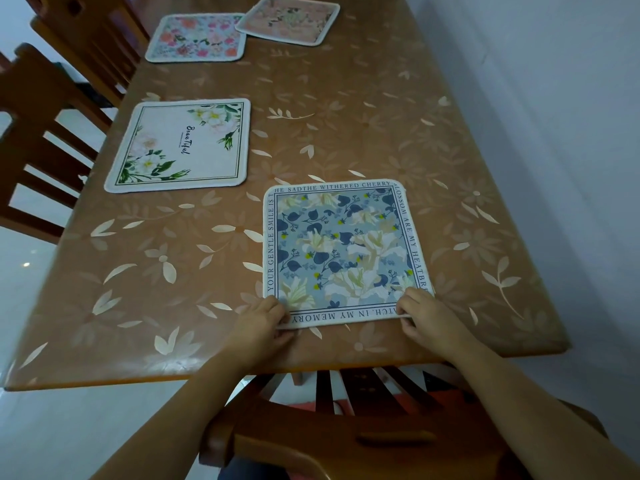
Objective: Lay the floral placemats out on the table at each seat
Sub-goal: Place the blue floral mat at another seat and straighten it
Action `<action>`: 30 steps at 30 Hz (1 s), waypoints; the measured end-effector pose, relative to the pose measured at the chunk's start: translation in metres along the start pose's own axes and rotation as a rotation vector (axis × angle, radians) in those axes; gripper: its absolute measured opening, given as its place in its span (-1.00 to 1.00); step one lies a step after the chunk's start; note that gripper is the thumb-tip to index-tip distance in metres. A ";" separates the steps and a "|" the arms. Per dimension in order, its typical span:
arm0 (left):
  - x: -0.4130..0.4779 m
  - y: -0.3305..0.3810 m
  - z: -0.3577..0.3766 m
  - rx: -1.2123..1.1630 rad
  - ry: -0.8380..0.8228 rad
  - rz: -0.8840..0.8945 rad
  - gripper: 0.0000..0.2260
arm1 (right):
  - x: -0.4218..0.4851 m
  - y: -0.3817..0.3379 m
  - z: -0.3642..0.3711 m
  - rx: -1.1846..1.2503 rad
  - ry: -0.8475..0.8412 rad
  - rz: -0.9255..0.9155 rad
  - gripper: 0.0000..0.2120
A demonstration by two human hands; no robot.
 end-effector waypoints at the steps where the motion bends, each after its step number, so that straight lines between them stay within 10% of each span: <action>1: 0.000 0.000 0.000 -0.009 0.004 -0.003 -0.83 | 0.000 0.000 0.000 -0.003 0.001 0.003 -0.92; 30: 0.006 -0.001 0.004 -0.112 0.040 0.034 -0.92 | -0.005 0.002 -0.001 -0.023 0.017 0.008 -0.94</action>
Point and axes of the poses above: each hand's wrist, its own x-axis towards the middle knuckle, its own z-axis out of the palm, y = z × x, the point moved 10 cm from there along x, towards the middle knuckle, and after that the axes turned 12 degrees about -x, right-handed, at the moved point
